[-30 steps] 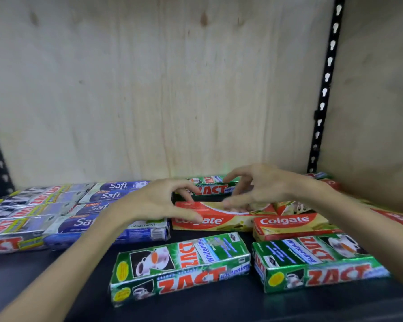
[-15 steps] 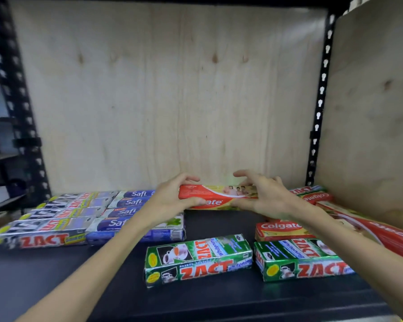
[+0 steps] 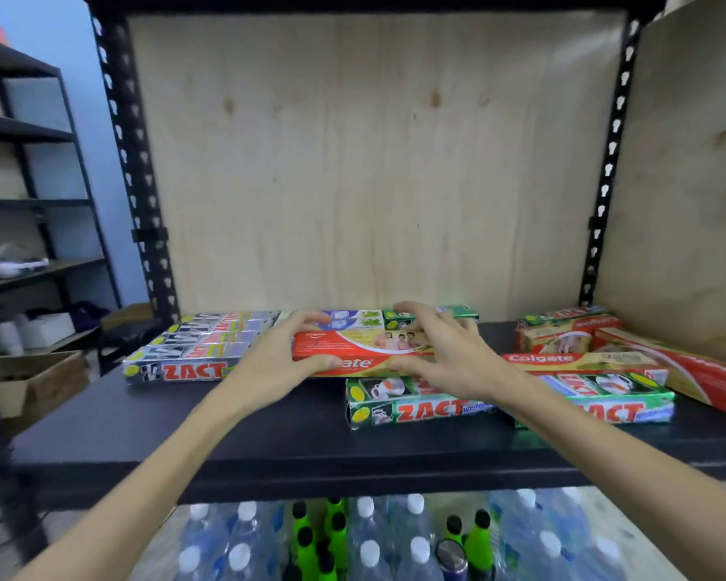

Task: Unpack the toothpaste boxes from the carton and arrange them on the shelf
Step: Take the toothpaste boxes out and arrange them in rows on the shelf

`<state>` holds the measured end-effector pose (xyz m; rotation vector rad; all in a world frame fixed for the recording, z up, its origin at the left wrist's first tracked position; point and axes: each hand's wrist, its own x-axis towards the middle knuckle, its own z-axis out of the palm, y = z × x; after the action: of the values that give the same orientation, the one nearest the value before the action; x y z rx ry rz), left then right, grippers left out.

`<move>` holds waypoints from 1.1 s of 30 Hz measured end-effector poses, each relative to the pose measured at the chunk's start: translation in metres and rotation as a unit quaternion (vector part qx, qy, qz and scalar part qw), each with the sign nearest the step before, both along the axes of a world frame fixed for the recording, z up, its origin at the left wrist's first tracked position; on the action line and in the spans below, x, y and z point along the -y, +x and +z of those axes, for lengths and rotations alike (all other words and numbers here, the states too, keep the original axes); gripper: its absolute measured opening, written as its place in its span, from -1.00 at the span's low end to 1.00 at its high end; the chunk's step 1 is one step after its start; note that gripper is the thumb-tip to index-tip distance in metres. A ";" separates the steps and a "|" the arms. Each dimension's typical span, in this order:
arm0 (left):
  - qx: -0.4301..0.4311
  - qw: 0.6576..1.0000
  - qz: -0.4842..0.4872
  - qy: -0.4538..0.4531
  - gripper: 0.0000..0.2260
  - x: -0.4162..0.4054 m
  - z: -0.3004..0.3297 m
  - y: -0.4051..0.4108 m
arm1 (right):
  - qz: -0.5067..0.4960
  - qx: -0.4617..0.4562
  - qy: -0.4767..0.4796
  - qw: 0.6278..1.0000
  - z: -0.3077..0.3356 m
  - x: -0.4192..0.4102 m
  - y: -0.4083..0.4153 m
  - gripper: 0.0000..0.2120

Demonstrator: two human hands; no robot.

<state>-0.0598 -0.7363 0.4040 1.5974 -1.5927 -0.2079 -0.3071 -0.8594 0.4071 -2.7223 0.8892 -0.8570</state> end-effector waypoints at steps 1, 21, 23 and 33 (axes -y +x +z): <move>-0.003 1.000 0.002 -0.002 -0.55 -0.008 -0.003 0.003 | 0.004 0.000 -0.002 1.000 -0.002 -0.006 0.006 -0.28; 0.107 0.989 0.085 -0.056 -0.76 -0.099 -0.047 0.086 | 0.096 -0.056 0.046 0.993 -0.022 -0.068 0.119 -0.34; 0.131 0.986 0.094 -0.051 -0.73 -0.098 -0.048 0.086 | 0.100 -0.048 0.072 0.991 -0.024 -0.064 0.111 -0.31; 0.206 0.970 0.085 -0.096 -0.48 -0.051 -0.034 0.010 | 0.039 -0.031 0.047 0.998 -0.002 -0.031 0.021 -0.21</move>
<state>-0.0502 -0.6849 0.3699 1.6858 -1.7073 0.3848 -0.2858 -0.8283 0.4047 -2.6951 0.8057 -0.7017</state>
